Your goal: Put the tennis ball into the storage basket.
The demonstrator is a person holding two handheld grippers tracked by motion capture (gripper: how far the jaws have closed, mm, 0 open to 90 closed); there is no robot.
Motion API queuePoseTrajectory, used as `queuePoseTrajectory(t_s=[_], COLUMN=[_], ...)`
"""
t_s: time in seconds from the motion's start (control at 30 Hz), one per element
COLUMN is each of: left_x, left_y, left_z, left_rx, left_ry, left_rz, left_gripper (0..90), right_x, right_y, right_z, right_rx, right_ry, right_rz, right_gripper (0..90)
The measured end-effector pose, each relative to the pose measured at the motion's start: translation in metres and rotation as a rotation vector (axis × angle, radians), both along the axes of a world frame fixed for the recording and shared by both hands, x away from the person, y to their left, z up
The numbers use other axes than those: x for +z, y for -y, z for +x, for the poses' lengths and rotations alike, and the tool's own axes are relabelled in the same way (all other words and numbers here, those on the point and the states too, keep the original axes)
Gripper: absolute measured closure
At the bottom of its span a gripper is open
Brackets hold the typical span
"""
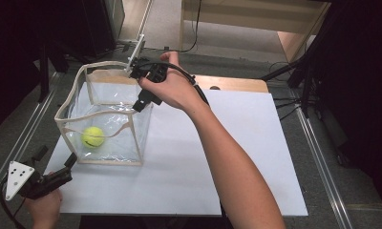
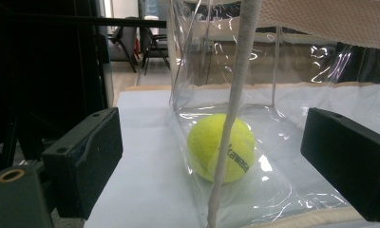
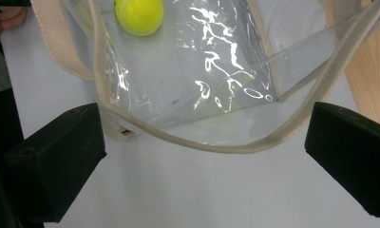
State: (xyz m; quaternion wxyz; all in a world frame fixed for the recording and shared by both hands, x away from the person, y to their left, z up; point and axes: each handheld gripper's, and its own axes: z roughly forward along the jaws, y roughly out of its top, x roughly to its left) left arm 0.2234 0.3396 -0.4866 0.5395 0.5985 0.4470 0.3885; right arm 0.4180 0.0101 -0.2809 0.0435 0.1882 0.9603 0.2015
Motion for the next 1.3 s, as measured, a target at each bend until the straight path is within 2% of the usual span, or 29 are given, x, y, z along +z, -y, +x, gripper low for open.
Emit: queuePoseTrajectory(t_s=[0.1, 0.17, 0.23, 0.57, 1.13, 1.3], left_x=[0.0, 0.0, 0.0, 0.0, 0.0, 0.0], left_y=[0.0, 0.0, 0.0, 0.0, 0.0, 0.0], left_z=[0.0, 0.0, 0.0, 0.0, 0.0, 0.0], left_rx=[0.0, 0.0, 0.0, 0.0, -0.001, -0.001], left_ry=[0.0, 0.0, 0.0, 0.0, 0.001, 0.001], left_rz=[-0.001, 0.0, 0.001, 0.0, -0.003, 0.001], left_gripper=[6.9, 6.9, 6.9, 6.9, 6.9, 6.9], right_x=[-0.003, -0.006, -0.009, -0.028, -0.066, -0.077], right_y=[0.004, 0.006, 0.009, 0.021, 0.04, 0.048], right_z=[-0.001, -0.002, -0.003, -0.008, -0.026, -0.031], right_rx=[-0.004, -0.032, -0.042, -0.029, -0.062, -0.077], right_ry=[0.012, 0.038, 0.04, 0.014, 0.024, 0.01], right_rz=[-0.004, -0.016, -0.019, -0.026, -0.003, 0.012], right_gripper=[0.0, 0.0, 0.0, 0.0, 0.0, 0.0])
